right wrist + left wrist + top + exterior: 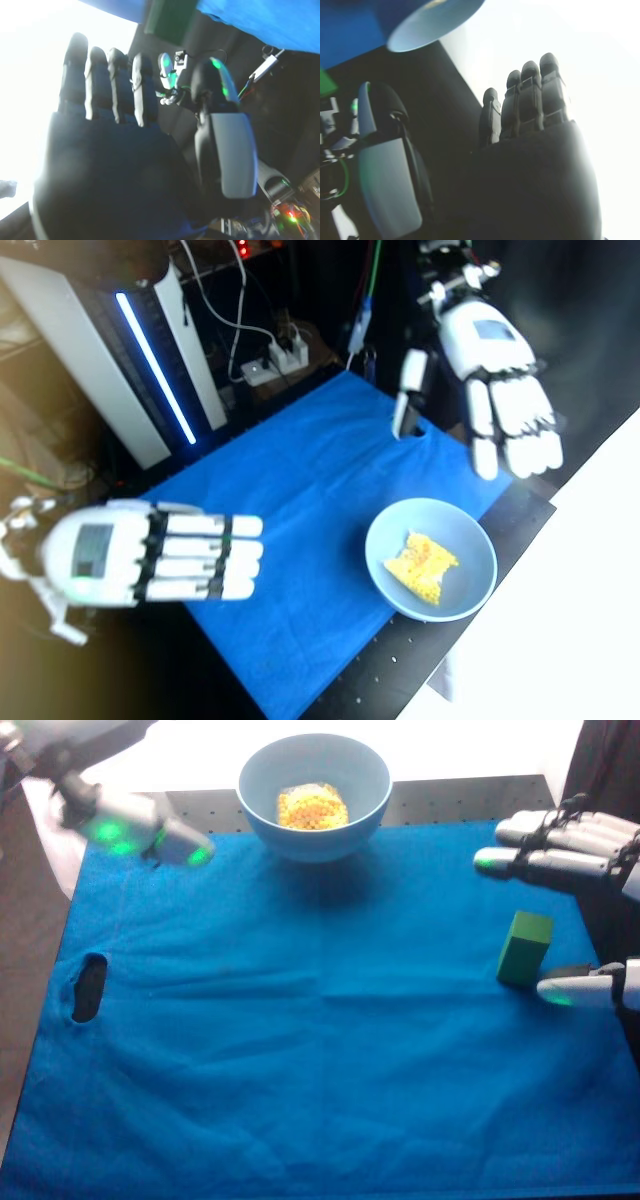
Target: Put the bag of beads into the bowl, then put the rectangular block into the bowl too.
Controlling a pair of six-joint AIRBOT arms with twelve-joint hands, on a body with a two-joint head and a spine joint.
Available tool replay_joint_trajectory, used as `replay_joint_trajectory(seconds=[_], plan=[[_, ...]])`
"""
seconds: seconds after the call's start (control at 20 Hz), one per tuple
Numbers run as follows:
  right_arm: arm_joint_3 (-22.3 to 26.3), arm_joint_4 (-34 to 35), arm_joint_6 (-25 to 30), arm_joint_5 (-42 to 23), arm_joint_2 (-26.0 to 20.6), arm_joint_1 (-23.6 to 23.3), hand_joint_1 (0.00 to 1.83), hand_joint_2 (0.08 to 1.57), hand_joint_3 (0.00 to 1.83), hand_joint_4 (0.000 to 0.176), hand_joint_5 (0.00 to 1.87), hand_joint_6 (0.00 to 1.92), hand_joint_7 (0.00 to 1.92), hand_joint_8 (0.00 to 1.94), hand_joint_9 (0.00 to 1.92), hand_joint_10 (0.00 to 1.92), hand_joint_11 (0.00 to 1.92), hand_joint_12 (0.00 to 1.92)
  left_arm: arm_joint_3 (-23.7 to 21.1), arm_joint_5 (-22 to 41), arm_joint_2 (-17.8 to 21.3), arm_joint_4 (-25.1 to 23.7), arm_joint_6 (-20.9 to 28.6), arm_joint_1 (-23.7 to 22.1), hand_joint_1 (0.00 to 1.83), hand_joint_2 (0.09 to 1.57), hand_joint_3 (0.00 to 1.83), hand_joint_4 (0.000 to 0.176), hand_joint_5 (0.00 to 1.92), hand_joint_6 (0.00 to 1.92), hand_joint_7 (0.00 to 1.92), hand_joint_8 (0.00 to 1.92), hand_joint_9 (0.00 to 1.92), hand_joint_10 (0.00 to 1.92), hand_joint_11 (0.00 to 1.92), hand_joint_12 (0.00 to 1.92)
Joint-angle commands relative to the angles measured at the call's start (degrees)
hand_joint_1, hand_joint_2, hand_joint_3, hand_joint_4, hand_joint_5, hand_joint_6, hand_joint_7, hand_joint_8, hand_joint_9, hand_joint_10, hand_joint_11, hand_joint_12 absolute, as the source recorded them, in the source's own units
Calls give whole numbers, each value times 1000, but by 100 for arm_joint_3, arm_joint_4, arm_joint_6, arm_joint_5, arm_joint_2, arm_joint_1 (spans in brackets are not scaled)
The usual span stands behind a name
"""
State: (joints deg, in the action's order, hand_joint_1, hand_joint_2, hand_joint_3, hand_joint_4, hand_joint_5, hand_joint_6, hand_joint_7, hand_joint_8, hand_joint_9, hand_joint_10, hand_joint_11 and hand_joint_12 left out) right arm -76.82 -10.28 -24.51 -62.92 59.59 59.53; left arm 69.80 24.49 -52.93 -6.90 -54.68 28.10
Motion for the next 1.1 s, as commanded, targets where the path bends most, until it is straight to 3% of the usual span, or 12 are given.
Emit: replay_joint_trajectory(seconds=[0.0,0.05,0.15,0.3,0.4,0.5,0.55,0.6,0.65,0.8,1.0,1.05], plan=[[-22,203,12,-653,4,-70,736,991,0,101,126,0,9,0,49,0,0,358,-86,915,114,164,-6,100,779,886,0,176,95,3,154,3,155,4,0,463],[-34,207,12,-601,48,-67,904,985,0,18,147,3,54,4,54,3,0,343,-321,1157,299,294,-5,396,791,880,0,176,85,6,127,1,137,1,0,490],[-96,206,12,-485,136,-63,917,979,0,8,157,2,64,2,51,1,0,301,-577,1457,499,443,-4,757,790,871,0,176,92,4,142,2,152,4,0,587],[-259,241,12,-264,308,-63,860,937,0,93,213,0,121,0,108,2,5,487,-1016,2054,853,848,-4,1483,814,895,2,169,163,3,197,3,170,0,0,643],[-336,266,12,-208,383,-64,849,910,2,110,208,0,125,0,142,2,0,566,-1202,2400,991,1060,-3,1811,792,907,7,172,154,0,207,5,172,1,0,633],[-391,276,12,-143,426,-65,772,860,0,139,221,3,177,8,210,16,51,685,-1376,2793,1076,1288,-3,2181,773,898,0,149,143,1,202,1,179,4,0,571],[-416,279,12,-112,442,-65,730,853,0,141,246,0,189,0,220,1,5,866,-1476,3039,1109,1444,-2,2412,755,899,0,121,118,0,163,0,178,2,0,576],[-448,289,12,-88,453,-65,730,853,0,141,246,0,189,0,220,1,5,866,-1546,3219,1134,1576,-1,2603,755,899,0,121,118,0,163,0,178,2,0,576],[-509,311,12,-30,498,-78,695,857,0,89,284,6,213,4,234,4,0,871,-1607,3437,1145,1756,2,2834,753,896,0,87,122,1,155,0,177,0,0,576],[-589,313,12,51,574,-148,677,890,1,66,305,0,280,3,298,9,18,1026,-1628,3531,1138,1924,24,3019,782,909,3,79,118,3,149,4,169,0,0,590],[-646,313,12,55,637,-225,819,932,2,78,388,4,358,5,384,13,38,1242,-1627,3515,1097,1994,27,3077,812,923,6,70,136,5,171,5,180,3,0,623],[-672,313,12,55,665,-262,895,935,0,75,488,5,538,18,547,44,161,1293,-1627,3491,1087,1996,27,3086,834,934,7,66,138,3,173,2,175,1,0,648]])
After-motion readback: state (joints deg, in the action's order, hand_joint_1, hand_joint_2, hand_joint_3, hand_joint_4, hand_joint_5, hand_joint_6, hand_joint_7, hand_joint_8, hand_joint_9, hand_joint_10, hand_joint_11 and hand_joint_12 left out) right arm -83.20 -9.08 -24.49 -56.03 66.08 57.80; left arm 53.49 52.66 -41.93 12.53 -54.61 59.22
